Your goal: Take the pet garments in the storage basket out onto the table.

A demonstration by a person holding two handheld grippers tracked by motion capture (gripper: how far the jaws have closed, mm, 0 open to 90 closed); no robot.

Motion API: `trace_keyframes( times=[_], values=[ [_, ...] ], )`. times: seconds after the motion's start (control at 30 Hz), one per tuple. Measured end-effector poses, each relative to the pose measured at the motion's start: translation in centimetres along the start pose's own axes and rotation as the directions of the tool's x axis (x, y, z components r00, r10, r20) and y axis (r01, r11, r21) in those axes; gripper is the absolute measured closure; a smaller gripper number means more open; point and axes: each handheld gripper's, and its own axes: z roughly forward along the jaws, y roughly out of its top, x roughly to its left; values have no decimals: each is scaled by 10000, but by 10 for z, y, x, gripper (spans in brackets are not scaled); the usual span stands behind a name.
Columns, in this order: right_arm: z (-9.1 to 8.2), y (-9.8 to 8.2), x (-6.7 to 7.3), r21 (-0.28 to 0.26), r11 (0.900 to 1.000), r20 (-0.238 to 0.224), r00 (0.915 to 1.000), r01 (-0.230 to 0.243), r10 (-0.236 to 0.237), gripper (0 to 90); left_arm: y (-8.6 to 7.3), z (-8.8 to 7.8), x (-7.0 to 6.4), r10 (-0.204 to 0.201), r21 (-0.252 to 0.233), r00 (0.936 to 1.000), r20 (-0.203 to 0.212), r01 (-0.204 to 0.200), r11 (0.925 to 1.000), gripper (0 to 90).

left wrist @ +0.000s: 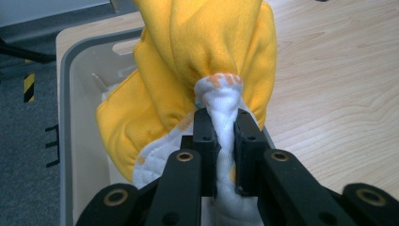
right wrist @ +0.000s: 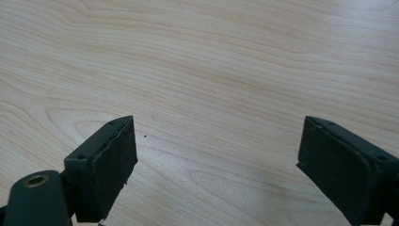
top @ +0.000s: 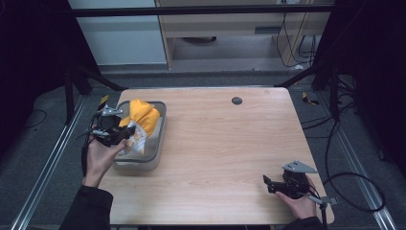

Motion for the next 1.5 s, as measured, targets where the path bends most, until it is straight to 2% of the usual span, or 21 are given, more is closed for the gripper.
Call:
trace_keyframes(
  times=[0.33, 0.57, 0.87, 0.93, 1.03, 1.17, 1.23, 1.3, 1.5],
  values=[
    [-1, 0, 1, -15, 10000, -33, 10000, -21, 21, 120, 9, -12, -16, 548, -205, 9976, 435, -539, 9983, 820],
    [-1, 0, 1, -90, 10000, -12, 10000, -15, 15, 119, 15, -20, -33, 1093, -471, 9908, 804, -1058, 9933, 820],
    [-1, 0, 0, -152, 9999, 65, 10000, 72, -71, 118, 20, -25, -51, 1472, -679, 9821, 1171, -1400, 9878, 820],
    [0, 0, 0, -162, 9998, 66, 9999, 106, -105, 118, 21, -25, -56, 1690, -658, 9781, 1218, -1619, 9846, 820],
    [-1, 0, 0, -190, 9998, 83, 9999, 88, -87, 118, 21, -24, -62, 1716, -716, 9755, 1377, -1630, 9840, 820],
    [-2, 0, 1, -213, 9998, 21, 10000, 1, -1, 118, 22, -23, -69, 1947, -768, 9697, 1475, -1850, 9797, 820],
    [-1, 0, 0, -252, 9996, 92, 9999, 112, -110, 118, 23, -22, -73, 2007, -817, 9674, 1546, -1899, 9784, 820],
    [-1, 0, 0, -267, 9996, 98, 9999, 105, -102, 118, 23, -21, -76, 2161, -715, 9623, 1650, -2069, 9757, 820],
    [-2, 0, 0, -281, 9996, 72, 10000, 63, -62, 117, 25, -17, -87, 2263, -755, 9541, 1962, -2154, 9736, 820]
  ],
)
